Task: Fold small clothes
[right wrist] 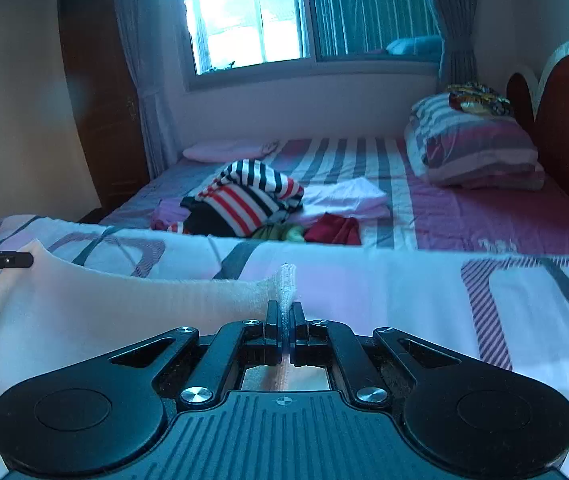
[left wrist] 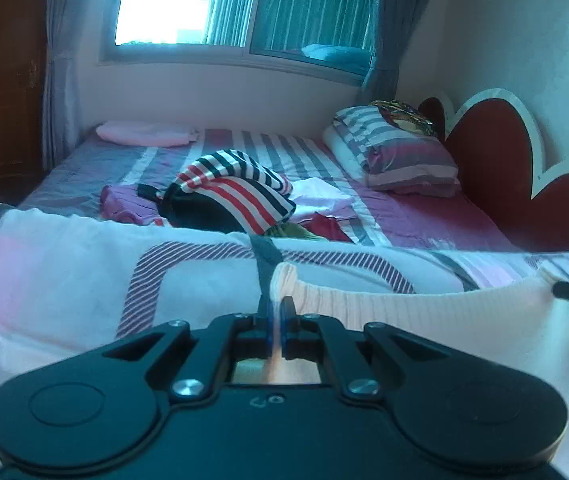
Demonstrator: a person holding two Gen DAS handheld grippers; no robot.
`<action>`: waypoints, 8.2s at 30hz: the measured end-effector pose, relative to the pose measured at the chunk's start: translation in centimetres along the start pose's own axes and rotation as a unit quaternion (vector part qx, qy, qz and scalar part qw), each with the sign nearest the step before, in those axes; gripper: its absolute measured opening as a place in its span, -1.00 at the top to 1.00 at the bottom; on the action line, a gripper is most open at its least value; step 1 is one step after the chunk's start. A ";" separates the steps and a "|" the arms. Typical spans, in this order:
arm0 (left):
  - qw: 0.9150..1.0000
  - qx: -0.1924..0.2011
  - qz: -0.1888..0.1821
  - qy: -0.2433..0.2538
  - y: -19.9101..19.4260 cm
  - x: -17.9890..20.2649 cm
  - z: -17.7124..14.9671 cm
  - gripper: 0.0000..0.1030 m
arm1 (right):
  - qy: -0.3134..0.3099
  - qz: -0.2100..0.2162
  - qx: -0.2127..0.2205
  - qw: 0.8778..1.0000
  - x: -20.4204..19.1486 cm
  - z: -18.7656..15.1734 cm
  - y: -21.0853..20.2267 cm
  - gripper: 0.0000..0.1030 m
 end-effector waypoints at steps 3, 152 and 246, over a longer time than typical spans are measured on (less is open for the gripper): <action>0.999 -0.032 0.005 -0.004 1.3 0.2 -0.1 0.95 | 0.034 0.001 -0.013 0.999 0.9 -0.2 1.3 0.95; 0.993 -0.078 0.086 0.025 -14.1 6.8 -14.6 -0.56 | 0.034 -0.068 -0.116 0.990 -8.5 -14.0 -13.9 0.13; 0.999 -0.002 -0.035 -0.034 -12.9 20.5 -7.0 0.89 | 0.202 -0.033 0.058 0.977 -3.4 -6.1 -14.6 0.85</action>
Point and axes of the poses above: each gripper's, at about its wrist camera, not at the fingertips, and y roughly the way its jaws point, x to its right, z to its top, the point moved 4 cm from there along y, roughly the way its jaws point, and after that the axes turned 4 degrees about z, right-handed, at the moved point
